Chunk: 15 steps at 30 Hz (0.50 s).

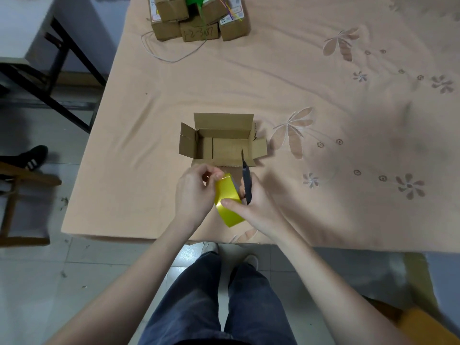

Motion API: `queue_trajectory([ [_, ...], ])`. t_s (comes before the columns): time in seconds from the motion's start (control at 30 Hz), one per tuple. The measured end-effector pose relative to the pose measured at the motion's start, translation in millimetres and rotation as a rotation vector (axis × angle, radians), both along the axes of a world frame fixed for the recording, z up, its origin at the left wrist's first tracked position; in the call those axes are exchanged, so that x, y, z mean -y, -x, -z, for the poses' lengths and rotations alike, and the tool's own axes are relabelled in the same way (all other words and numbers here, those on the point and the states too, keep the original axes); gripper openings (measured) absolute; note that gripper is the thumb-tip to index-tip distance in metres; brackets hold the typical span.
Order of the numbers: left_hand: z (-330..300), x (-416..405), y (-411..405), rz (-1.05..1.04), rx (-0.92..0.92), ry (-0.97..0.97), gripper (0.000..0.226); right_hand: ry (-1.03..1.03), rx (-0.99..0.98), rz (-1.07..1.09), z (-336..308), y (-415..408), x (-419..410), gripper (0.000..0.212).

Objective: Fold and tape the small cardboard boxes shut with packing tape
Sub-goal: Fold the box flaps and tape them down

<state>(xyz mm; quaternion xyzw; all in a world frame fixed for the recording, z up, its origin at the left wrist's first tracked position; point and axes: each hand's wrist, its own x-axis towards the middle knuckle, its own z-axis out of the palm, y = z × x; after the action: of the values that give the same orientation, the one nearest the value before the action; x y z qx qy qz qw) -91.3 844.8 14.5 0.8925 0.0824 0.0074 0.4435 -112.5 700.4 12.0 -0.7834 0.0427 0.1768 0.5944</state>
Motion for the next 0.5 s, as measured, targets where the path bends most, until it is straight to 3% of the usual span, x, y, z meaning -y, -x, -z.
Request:
queue_trajectory([
  [0.13,8.6,-8.7,-6.0,-0.017,-0.058,-0.029,0.02,0.012,0.002,0.048,5.6,-2.9,-14.6,0.039],
  [0.3,5.8,-16.9,-31.0,0.029,0.0,-0.11,0.018,0.009,-0.017,0.268,8.3,-11.4,-37.0,0.032],
  [0.5,4.0,-30.0,-67.4,0.105,-0.015,-0.112,0.021,0.138,-0.135,0.373,10.6,-36.9,-48.7,0.041],
])
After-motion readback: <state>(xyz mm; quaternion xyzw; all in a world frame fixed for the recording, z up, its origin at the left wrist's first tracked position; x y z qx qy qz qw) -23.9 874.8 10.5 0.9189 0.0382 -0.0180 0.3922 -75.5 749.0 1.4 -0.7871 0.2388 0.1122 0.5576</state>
